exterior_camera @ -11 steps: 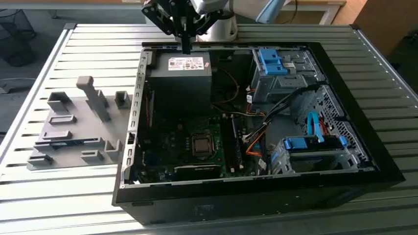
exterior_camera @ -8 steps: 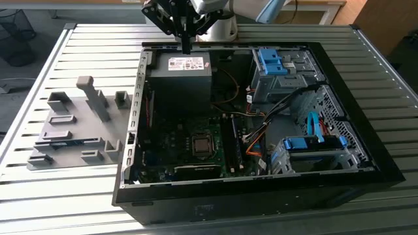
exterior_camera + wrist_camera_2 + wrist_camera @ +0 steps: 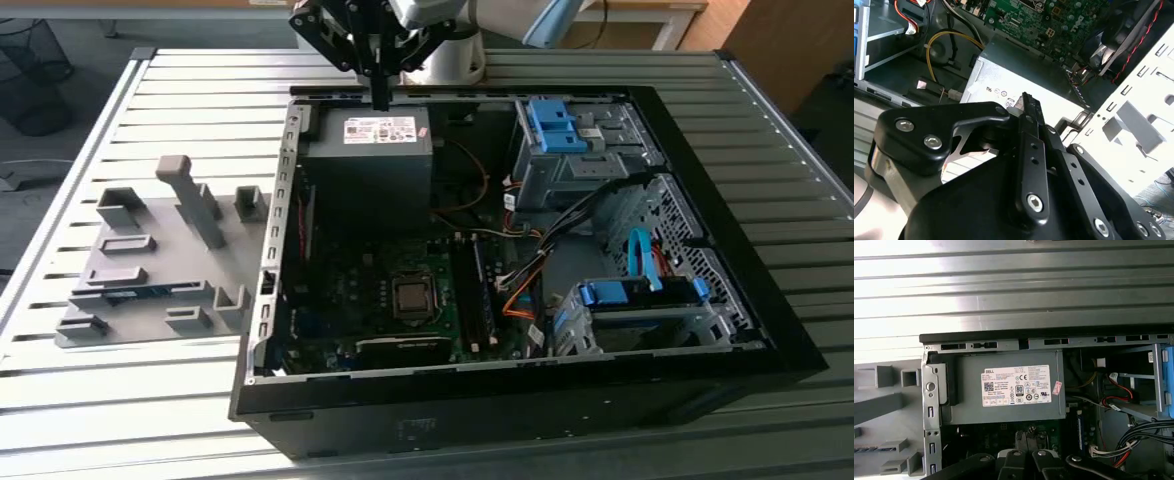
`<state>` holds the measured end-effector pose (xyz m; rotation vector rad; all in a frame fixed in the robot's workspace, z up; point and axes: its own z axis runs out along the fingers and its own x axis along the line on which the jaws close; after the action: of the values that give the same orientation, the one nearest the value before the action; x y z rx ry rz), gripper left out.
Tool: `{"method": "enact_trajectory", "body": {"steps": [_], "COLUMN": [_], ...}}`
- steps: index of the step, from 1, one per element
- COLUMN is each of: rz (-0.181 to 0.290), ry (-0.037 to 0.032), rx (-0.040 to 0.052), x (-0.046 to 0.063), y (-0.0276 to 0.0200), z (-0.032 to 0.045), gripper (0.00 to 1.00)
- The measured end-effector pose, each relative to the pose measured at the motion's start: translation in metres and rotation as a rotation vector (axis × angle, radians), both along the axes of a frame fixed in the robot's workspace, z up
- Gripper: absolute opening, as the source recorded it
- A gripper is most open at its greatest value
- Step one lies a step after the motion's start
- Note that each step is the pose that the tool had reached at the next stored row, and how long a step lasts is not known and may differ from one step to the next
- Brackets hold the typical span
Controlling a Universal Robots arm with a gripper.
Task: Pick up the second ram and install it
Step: 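Reach for the second ram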
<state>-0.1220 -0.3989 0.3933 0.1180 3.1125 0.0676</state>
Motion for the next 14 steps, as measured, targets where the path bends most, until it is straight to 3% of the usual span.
{"method": "enact_trajectory", "body": {"steps": [14], "rz": [0.000], "ry": [0.0000], "rx": [0.0000], "x": [-0.0102], "y": [0.0000], "z": [0.0000], "gripper": [0.11]}}
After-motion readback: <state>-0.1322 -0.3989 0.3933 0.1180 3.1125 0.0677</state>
